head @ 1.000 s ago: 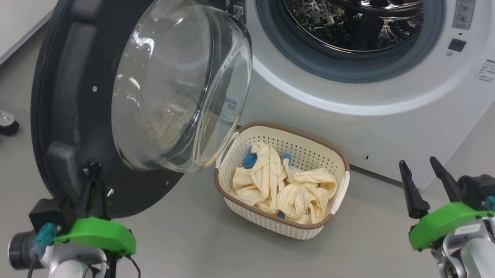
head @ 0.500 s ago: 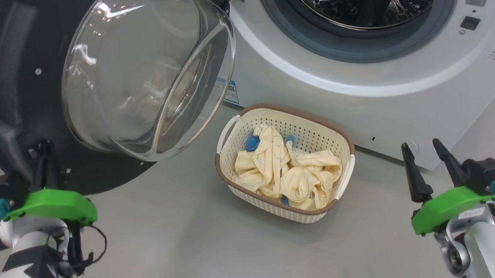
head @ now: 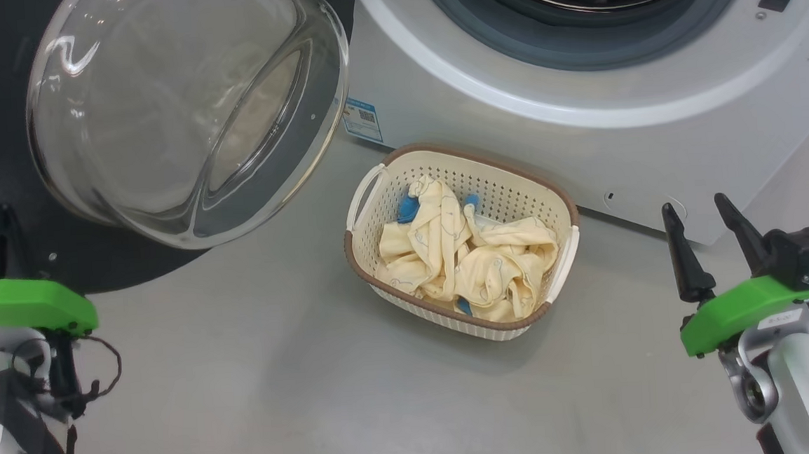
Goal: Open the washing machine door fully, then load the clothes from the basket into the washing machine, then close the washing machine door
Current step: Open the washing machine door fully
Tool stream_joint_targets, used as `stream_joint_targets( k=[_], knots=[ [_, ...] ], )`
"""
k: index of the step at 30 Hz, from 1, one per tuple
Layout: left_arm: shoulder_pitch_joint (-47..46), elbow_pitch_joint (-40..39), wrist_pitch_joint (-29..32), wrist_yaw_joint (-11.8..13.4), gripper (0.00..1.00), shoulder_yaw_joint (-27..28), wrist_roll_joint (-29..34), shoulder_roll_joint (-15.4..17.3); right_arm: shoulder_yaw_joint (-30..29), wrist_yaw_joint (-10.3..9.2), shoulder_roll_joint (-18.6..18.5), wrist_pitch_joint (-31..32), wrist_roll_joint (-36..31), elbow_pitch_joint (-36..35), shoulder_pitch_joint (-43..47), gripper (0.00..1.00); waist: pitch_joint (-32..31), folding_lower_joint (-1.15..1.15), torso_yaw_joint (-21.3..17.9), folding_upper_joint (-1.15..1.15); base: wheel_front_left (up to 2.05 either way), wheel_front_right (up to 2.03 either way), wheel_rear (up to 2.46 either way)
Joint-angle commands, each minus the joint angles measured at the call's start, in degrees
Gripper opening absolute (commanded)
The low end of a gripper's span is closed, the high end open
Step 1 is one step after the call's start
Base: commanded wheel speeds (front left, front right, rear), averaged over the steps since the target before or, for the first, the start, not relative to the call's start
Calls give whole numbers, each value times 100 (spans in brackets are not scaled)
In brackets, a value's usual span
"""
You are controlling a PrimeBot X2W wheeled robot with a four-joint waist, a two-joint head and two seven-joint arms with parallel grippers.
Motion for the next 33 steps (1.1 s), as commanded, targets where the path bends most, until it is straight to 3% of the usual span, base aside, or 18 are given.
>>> stream_joint_targets(
  k=[1,33],
  knots=[
    [-345,-87,-62,-40,0,359,95,326,133,58,-101,-55,14,-165,-239,100,32,0,-25,0,0,0,0],
    [-1148,751,-63,-514,0,1853,1080,277,317,58,-309,-55,51,-146,-660,100,446,0,-304,0,0,0,0]
  ],
)
